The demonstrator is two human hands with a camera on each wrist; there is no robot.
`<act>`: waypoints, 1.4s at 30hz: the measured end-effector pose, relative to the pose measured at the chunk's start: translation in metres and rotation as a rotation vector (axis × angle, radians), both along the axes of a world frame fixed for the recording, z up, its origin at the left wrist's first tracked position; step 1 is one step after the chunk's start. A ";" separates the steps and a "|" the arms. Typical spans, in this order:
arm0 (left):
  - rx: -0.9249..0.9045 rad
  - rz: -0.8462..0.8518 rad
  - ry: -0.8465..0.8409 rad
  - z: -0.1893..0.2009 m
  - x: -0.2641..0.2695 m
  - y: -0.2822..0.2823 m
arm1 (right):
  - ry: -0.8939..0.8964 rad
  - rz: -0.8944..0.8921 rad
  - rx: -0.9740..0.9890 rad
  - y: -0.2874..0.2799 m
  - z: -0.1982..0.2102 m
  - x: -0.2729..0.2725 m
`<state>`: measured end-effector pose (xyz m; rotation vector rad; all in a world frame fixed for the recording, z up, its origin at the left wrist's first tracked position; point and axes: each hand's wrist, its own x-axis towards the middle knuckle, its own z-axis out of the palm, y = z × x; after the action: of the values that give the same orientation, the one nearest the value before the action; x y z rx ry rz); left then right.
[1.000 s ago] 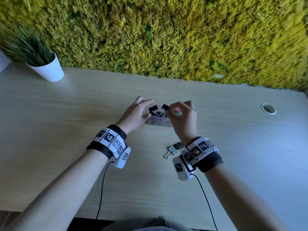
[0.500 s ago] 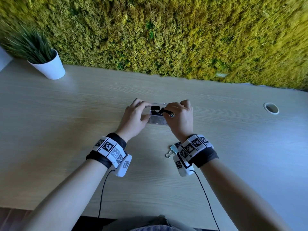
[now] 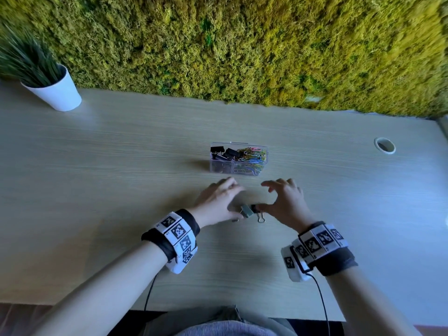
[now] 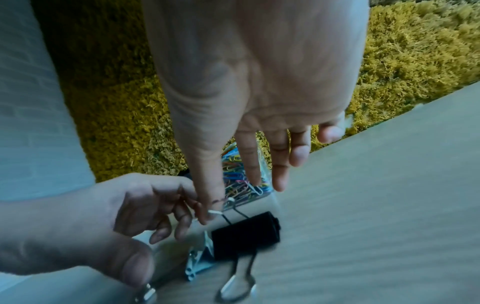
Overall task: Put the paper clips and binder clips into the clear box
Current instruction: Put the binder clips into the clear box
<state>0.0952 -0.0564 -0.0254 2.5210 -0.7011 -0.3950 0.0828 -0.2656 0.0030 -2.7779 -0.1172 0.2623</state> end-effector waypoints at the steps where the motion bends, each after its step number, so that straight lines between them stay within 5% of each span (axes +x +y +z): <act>1: 0.022 -0.006 0.062 -0.004 -0.001 -0.005 | 0.014 0.009 -0.021 0.002 -0.002 -0.002; 7: 0.133 -0.029 -0.037 -0.005 -0.010 -0.023 | 0.078 -0.016 -0.138 0.014 -0.006 -0.009; 15: -0.001 0.050 -0.054 -0.003 -0.012 -0.013 | 0.285 0.043 -0.172 0.008 0.008 -0.024; 26: -0.139 0.194 -0.139 0.013 -0.001 0.019 | 0.072 0.015 0.074 0.017 -0.009 -0.019; 31: -0.417 0.363 -0.359 0.052 0.028 0.038 | 0.062 0.020 0.203 0.021 -0.007 -0.015; 34: -0.412 0.415 -0.513 0.072 0.051 0.044 | 0.101 0.057 0.215 0.024 -0.005 -0.015; 42: -0.257 0.227 -0.502 0.071 0.071 0.040 | 0.090 0.052 0.179 0.026 -0.011 -0.016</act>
<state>0.1667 -0.0163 0.0456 2.4236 -0.5852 0.3974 0.0670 -0.2393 -0.0082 -2.5836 -0.1814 0.3704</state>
